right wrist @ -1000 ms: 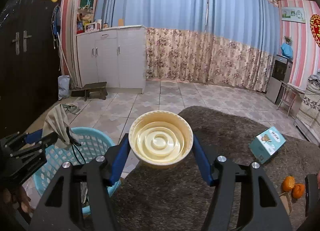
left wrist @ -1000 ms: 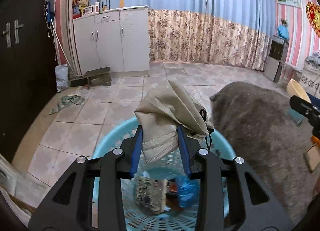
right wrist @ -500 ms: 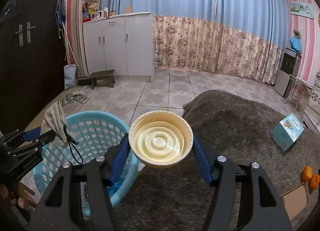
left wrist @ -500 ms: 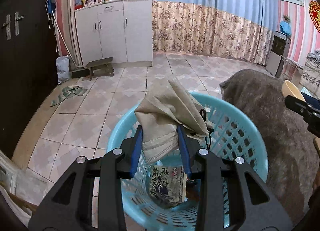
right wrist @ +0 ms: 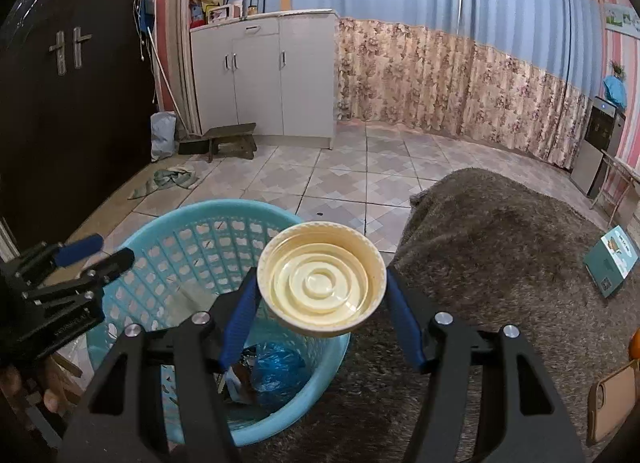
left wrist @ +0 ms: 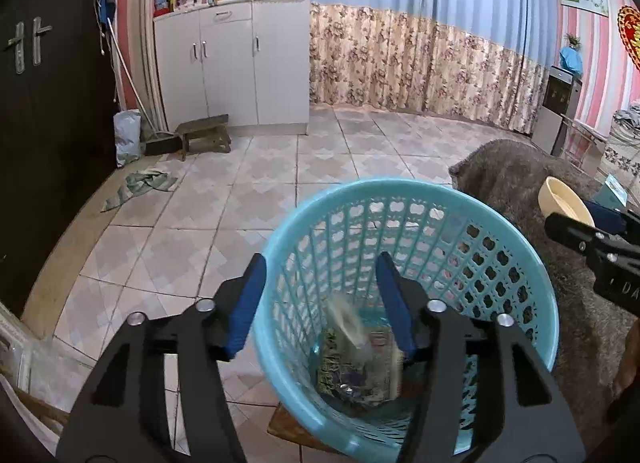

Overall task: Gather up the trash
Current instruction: 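Open the left tool over the basket to drop the grey cloth, then open the right tool over the basket to drop the cream bowl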

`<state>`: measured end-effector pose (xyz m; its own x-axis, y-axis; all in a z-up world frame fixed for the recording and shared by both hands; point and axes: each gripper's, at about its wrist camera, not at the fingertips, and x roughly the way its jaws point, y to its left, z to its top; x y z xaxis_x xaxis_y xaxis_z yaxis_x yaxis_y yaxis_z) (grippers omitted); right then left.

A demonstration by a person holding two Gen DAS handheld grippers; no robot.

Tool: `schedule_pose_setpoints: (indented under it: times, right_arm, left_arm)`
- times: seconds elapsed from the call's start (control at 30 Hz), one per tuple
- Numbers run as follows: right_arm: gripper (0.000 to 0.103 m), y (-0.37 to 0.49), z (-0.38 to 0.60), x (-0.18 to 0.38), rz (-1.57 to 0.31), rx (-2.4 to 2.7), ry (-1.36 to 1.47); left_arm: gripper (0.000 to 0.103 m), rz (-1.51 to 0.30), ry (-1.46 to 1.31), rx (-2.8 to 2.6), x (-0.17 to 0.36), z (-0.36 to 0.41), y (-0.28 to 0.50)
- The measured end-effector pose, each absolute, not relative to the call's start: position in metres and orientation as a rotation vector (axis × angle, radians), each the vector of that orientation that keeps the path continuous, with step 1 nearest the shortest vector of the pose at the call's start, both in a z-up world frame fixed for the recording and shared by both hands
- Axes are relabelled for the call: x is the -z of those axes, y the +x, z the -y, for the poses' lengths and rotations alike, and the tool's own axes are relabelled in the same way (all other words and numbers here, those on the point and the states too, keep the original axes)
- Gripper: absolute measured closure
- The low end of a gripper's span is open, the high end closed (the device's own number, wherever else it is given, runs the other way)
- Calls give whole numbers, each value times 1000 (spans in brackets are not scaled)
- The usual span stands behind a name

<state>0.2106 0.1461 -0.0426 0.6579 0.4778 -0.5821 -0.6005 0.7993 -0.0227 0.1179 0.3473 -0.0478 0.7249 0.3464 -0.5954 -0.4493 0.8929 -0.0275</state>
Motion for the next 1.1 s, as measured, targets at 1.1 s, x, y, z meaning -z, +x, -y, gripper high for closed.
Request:
schedule_pose_setpoints:
  times: [1.1]
  right_arm:
    - [5,224,-117,32,-572,-524,-154]
  left_arm:
    - [6,-549,-178,-514,19,-329,105]
